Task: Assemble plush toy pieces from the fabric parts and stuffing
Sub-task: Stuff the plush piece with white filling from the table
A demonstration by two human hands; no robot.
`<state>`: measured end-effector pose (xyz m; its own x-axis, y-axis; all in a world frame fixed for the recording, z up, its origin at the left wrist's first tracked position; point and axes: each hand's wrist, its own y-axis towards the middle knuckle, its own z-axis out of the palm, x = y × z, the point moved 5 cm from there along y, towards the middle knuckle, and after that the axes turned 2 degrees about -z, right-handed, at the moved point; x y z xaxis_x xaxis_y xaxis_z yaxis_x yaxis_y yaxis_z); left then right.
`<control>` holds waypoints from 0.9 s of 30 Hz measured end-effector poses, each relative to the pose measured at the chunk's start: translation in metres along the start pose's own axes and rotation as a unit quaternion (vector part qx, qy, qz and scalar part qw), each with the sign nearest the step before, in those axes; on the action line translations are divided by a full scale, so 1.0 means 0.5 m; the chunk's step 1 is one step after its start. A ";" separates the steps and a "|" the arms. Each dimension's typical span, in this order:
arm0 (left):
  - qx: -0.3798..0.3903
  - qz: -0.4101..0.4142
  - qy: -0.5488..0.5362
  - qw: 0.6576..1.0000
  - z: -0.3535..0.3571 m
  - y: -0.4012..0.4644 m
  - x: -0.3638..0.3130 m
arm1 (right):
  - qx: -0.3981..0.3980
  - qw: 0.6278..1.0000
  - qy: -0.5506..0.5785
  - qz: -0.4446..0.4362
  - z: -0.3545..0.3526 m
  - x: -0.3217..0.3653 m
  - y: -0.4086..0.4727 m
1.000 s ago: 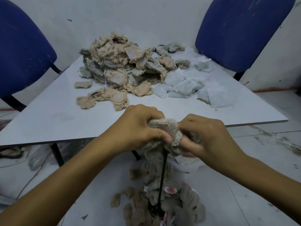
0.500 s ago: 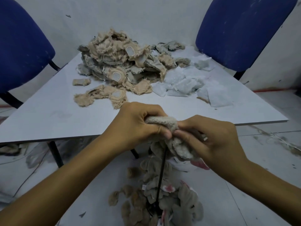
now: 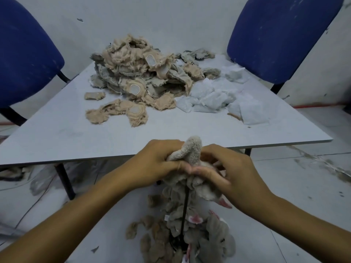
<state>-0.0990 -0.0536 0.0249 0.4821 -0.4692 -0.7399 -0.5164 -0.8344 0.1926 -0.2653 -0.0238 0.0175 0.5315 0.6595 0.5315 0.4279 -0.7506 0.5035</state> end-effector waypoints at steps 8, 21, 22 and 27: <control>-0.057 0.003 -0.137 0.989 0.029 0.000 -0.008 | 0.102 0.979 0.114 0.133 0.092 -0.039 -0.023; -0.115 -0.006 -0.120 0.986 0.040 0.066 0.002 | 0.069 0.976 0.110 0.177 0.076 -0.091 0.010; -0.112 -0.009 -0.115 0.987 0.037 0.067 0.002 | 0.073 0.976 0.105 0.175 0.074 -0.092 0.016; 0.054 -0.063 -0.053 0.995 -0.008 0.064 0.013 | 0.165 0.979 0.041 0.108 0.044 -0.063 0.036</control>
<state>-0.1095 -0.0842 0.0291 0.4744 -0.3249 -0.8182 -0.5324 -0.8460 0.0272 -0.2583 -0.0587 -0.0050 0.5811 0.4741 0.6615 0.5321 -0.8363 0.1320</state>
